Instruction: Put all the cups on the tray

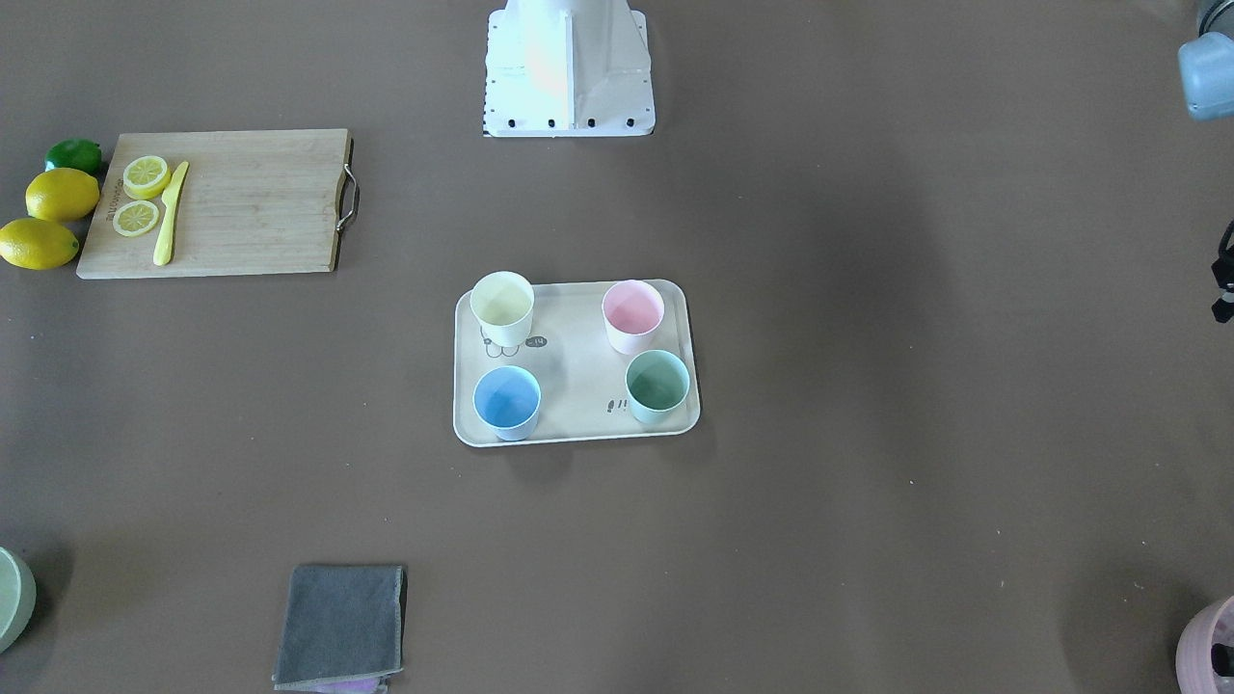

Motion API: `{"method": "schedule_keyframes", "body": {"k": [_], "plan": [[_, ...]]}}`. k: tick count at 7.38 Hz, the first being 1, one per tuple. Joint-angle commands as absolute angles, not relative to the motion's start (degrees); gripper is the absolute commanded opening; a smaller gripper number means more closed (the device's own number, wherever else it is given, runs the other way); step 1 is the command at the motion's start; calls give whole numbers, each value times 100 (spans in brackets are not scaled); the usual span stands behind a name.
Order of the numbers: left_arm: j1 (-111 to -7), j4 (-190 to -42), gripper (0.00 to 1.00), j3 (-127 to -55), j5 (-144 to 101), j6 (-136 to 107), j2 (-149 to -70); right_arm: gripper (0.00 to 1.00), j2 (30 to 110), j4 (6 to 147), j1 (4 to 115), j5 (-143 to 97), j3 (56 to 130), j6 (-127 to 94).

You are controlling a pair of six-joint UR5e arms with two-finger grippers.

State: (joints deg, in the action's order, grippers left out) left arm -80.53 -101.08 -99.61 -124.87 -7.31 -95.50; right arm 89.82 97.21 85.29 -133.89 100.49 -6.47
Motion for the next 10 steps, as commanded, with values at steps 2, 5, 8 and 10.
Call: {"method": "schedule_keyframes", "body": {"k": [2, 5, 8, 10], "plan": [[-8506, -10134, 98, -9704, -12524, -615, -9089, 100, 9096, 9703, 8947, -13421, 9546, 132], [-8894, -10081, 98, -9651, -13210, -606, -8956, 100, 9150, 9703, 9035, -13412, 9545, 114], [-8895, -10081, 98, -9589, -13192, -624, -8956, 100, 9071, 9694, 9035, -13386, 9554, 27], [-8886, -10081, 98, -9571, -13184, -633, -8965, 100, 9027, 9694, 9044, -13377, 9554, 26]]}}
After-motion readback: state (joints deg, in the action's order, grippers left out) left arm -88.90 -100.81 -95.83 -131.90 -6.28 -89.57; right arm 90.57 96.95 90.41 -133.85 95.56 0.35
